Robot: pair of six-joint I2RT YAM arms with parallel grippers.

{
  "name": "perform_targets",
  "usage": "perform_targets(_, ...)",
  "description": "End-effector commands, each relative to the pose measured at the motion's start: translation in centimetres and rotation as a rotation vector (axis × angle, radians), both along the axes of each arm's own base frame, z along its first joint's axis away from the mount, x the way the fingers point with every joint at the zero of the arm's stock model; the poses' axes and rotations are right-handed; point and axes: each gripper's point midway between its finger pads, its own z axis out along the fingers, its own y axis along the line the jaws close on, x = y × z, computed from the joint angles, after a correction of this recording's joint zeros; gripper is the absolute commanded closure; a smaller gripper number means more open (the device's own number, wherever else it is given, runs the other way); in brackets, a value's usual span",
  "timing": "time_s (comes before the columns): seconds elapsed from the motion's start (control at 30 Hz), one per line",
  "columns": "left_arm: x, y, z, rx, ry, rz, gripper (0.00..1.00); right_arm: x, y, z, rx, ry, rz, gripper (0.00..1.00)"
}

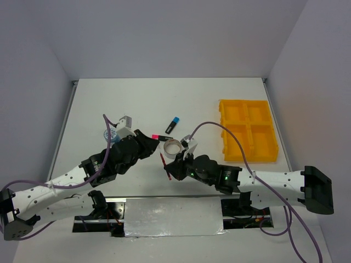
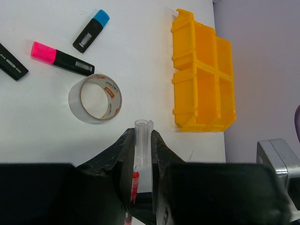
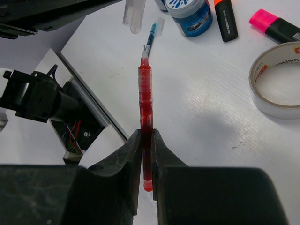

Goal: Sort the stationery into containers
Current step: Close the pen cap on the pen.

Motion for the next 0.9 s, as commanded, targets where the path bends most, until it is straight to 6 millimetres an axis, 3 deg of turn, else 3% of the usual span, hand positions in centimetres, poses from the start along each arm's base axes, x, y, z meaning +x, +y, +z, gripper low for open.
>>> perform_targets(0.0, 0.56, -0.33, 2.08, -0.036, -0.048, 0.016, 1.0, 0.3, 0.62, 3.36, 0.072, -0.031, -0.011, 1.0)
perform_targets(0.87, 0.69, -0.68, 1.36, -0.034, -0.046, 0.009, 1.0, 0.8, 1.09, 4.06, 0.063, -0.033, -0.026, 1.0)
